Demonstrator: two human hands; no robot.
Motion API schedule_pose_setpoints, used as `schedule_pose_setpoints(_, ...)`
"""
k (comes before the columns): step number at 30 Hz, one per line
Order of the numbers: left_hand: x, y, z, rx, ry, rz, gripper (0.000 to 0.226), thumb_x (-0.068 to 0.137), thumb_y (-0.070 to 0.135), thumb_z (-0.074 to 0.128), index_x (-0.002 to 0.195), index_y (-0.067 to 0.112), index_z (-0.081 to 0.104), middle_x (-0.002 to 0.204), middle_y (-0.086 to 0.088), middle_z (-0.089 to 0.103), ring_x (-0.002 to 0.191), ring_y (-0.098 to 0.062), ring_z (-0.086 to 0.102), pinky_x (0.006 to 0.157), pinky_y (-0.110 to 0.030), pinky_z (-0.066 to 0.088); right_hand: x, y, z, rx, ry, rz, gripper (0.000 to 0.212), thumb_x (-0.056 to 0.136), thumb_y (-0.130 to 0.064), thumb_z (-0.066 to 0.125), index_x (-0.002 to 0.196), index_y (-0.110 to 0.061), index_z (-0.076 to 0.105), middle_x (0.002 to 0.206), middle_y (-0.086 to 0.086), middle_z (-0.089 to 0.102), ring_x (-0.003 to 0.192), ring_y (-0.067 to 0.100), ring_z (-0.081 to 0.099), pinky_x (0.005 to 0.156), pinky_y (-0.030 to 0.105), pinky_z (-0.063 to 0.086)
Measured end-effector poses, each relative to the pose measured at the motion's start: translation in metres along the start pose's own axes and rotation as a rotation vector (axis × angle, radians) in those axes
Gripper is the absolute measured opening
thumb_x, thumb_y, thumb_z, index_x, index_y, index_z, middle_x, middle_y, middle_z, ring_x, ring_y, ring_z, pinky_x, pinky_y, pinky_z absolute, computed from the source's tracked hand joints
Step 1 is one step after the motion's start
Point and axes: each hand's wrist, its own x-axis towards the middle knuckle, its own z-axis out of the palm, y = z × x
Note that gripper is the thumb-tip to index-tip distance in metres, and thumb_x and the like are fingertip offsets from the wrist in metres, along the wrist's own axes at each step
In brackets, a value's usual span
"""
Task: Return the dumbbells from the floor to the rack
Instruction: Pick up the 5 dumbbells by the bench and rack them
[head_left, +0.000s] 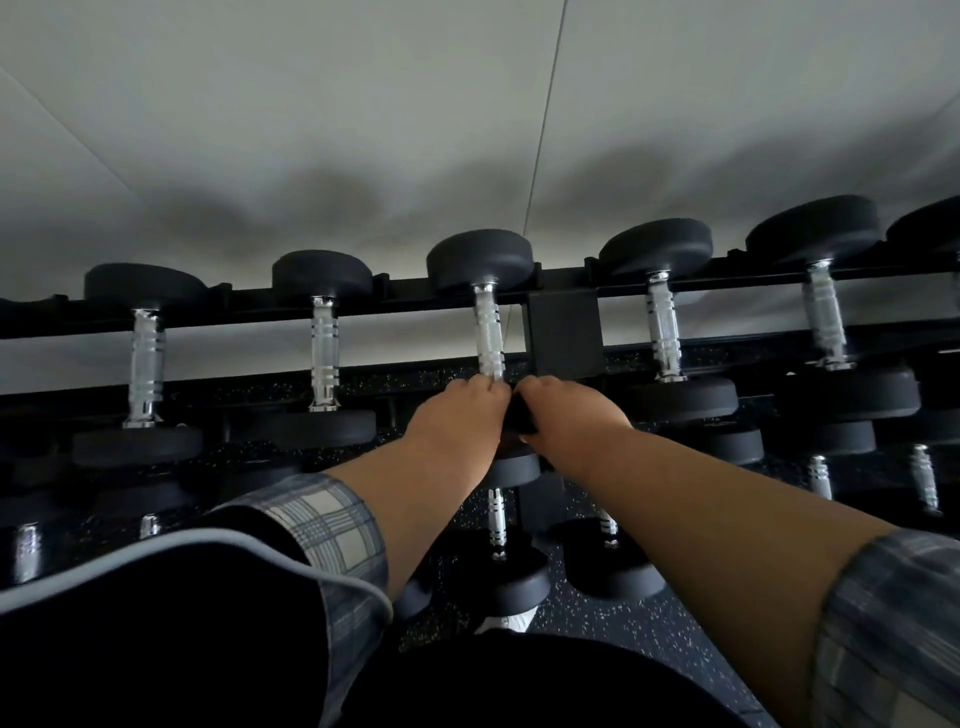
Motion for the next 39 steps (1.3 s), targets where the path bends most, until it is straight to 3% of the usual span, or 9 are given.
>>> schedule_pose_setpoints(7, 0.008, 0.015, 0.001, 0.014, -0.013, 0.048, 0.042, 0.083, 0.011, 0.065, 0.121, 0.018, 0.049, 0.113, -0.003, 0.054, 0.098, -0.024, 0.053, 0.074, -0.038, 0.053, -0.001, 0.014, 0.0, -0.043, -0.03, 0.038, 0.031, 0.088, -0.028, 0.068, 0.112, -0.021, 0.049, 0.111, 0.003, 0.062, 0.102, 0.027, 0.062, 0.082, 0.04, 0.052)
schedule_pose_setpoints(16, -0.003, -0.017, 0.004, -0.075, -0.126, 0.007, 0.073, 0.084, 0.027, 0.067, 0.145, 0.028, 0.027, 0.128, -0.001, 0.052, 0.115, -0.024, 0.05, 0.096, -0.042, 0.047, -0.002, 0.006, -0.005, -0.026, -0.083, 0.007, 0.056, 0.085, -0.037, 0.07, 0.132, -0.024, 0.042, 0.132, 0.004, 0.058, 0.12, 0.028, 0.055, 0.097, 0.047, 0.048)
schedule_pose_setpoints(19, -0.028, -0.047, 0.0, 0.024, -0.023, 0.038, 0.083, 0.081, 0.048, 0.066, 0.148, 0.023, 0.023, 0.136, -0.002, 0.05, 0.125, -0.023, 0.046, 0.108, -0.041, 0.035, -0.01, -0.006, -0.005, 0.069, -0.047, -0.133, 0.101, 0.078, -0.061, 0.065, 0.155, -0.033, 0.007, 0.165, 0.001, 0.02, 0.149, 0.028, 0.024, 0.122, 0.049, 0.014)
schedule_pose_setpoints(21, -0.051, -0.075, -0.007, 0.078, 0.058, 0.039, 0.086, 0.081, 0.058, 0.06, 0.148, 0.024, 0.018, 0.142, -0.001, 0.045, 0.132, -0.022, 0.038, 0.115, -0.042, 0.024, -0.011, -0.026, -0.005, 0.021, 0.06, -0.262, 0.102, 0.079, -0.07, 0.054, 0.155, -0.034, -0.004, 0.168, -0.002, 0.009, 0.153, 0.024, 0.012, 0.117, 0.04, -0.005)
schedule_pose_setpoints(23, -0.072, -0.105, -0.015, 0.109, 0.096, 0.002, 0.09, 0.08, 0.062, 0.057, 0.149, 0.026, 0.012, 0.148, -0.001, 0.038, 0.138, -0.022, 0.03, 0.118, -0.042, 0.016, -0.005, -0.054, -0.005, -0.038, 0.111, -0.332, 0.095, 0.085, -0.068, 0.05, 0.156, -0.031, -0.002, 0.168, -0.001, 0.01, 0.154, 0.021, 0.006, 0.118, 0.039, -0.008)
schedule_pose_setpoints(26, -0.094, -0.153, -0.022, 0.082, 0.005, -0.146, 0.091, 0.079, 0.057, 0.062, 0.149, 0.026, 0.013, 0.151, -0.001, 0.032, 0.138, -0.023, 0.029, 0.116, -0.041, 0.023, 0.013, -0.104, -0.001, -0.086, 0.031, -0.371, 0.086, 0.092, -0.057, 0.053, 0.158, -0.028, 0.006, 0.168, 0.0, 0.014, 0.154, 0.021, 0.006, 0.123, 0.045, -0.002)
schedule_pose_setpoints(30, -0.1, -0.193, -0.022, -0.053, -0.222, -0.326, 0.069, 0.085, 0.031, 0.063, 0.144, 0.028, 0.028, 0.143, -0.002, 0.042, 0.119, -0.026, 0.053, 0.093, -0.044, 0.049, 0.034, -0.169, 0.01, -0.063, -0.085, -0.339, 0.085, 0.09, -0.047, 0.064, 0.157, -0.021, 0.019, 0.161, 0.005, 0.032, 0.146, 0.029, 0.031, 0.118, 0.049, 0.025)
schedule_pose_setpoints(33, -0.093, -0.201, -0.02, -0.095, -0.164, -0.285, 0.036, 0.085, 0.024, 0.059, 0.119, 0.03, 0.048, 0.113, -0.002, 0.058, 0.089, -0.024, 0.064, 0.07, -0.038, 0.052, 0.045, -0.199, 0.023, -0.109, -0.119, -0.239, 0.083, 0.088, -0.041, 0.068, 0.154, -0.017, 0.024, 0.151, 0.006, 0.045, 0.135, 0.031, 0.045, 0.107, 0.05, 0.042)
schedule_pose_setpoints(39, -0.084, -0.213, -0.019, -0.077, -0.159, -0.13, 0.031, 0.089, 0.035, 0.059, 0.117, 0.024, 0.05, 0.103, -0.003, 0.054, 0.086, -0.022, 0.06, 0.068, -0.034, 0.044, 0.058, -0.215, 0.026, -0.211, -0.114, -0.066, 0.045, 0.087, -0.016, 0.069, 0.127, -0.016, 0.049, 0.115, 0.005, 0.062, 0.103, 0.026, 0.062, 0.083, 0.041, 0.054)
